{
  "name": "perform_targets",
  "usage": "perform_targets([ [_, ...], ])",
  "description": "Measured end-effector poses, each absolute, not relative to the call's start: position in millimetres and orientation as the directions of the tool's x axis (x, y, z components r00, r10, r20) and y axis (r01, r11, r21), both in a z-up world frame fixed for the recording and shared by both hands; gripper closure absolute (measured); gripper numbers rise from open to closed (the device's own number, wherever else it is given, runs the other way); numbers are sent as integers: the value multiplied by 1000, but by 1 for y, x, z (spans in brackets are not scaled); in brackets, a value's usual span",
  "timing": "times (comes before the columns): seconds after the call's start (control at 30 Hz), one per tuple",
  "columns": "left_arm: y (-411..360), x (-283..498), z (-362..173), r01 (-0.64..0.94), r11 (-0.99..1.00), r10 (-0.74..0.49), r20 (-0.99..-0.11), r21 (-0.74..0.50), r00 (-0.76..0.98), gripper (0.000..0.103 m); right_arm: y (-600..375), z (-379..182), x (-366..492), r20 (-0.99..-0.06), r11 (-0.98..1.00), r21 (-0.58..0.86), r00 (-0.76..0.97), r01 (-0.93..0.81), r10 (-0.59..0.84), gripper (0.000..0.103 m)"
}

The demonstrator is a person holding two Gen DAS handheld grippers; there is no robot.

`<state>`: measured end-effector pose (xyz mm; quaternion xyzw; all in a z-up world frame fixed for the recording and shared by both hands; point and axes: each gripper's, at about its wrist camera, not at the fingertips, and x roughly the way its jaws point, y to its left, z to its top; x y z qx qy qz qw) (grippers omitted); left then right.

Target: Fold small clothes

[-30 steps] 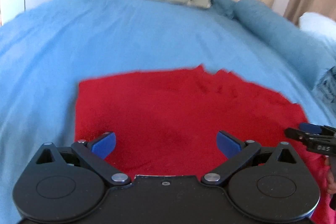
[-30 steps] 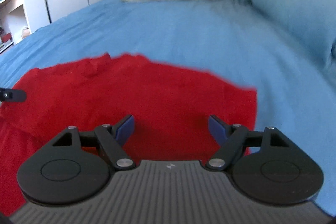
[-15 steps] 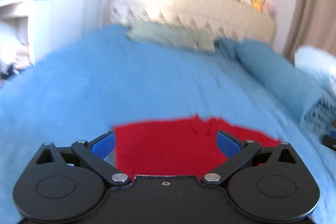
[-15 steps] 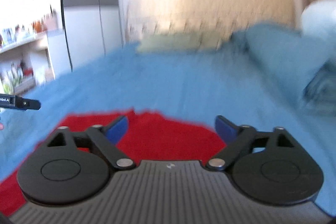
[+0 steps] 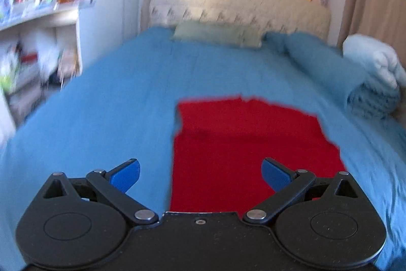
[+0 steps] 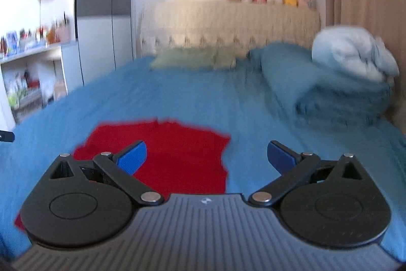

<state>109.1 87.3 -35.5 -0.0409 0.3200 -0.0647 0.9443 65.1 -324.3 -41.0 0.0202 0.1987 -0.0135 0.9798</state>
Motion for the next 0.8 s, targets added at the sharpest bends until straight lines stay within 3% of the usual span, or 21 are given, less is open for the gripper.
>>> perform_targets([
  [0.17, 107, 77, -98, 28, 968, -196, -688, -248, 699, 2, -319, -97, 29, -546, 990, 119, 838, 80, -2, 0],
  [0.27, 113, 71, -128, -19, 959, -202, -731, -282, 652, 12, -311, -127, 18, -610, 984, 129, 792, 123, -19, 0],
  [0.43, 114, 68, -155, -12, 949, -239, -743, -315, 625, 26, -300, -167, 10, -643, 971, 170, 765, 168, -20, 0],
  [0.67, 98, 67, -159, 49, 967, -222, -736, -249, 640, 30, -303, -205, 17, -683, 964, 134, 726, 228, -77, 0],
  [0.73, 96, 66, -161, 55, 969, -219, -734, -241, 643, 37, -308, -210, 22, -697, 961, 147, 714, 235, -68, 0],
  [0.8, 92, 67, -163, 58, 972, -211, -737, -227, 642, 42, -311, -213, 24, -701, 955, 174, 712, 240, -51, 10],
])
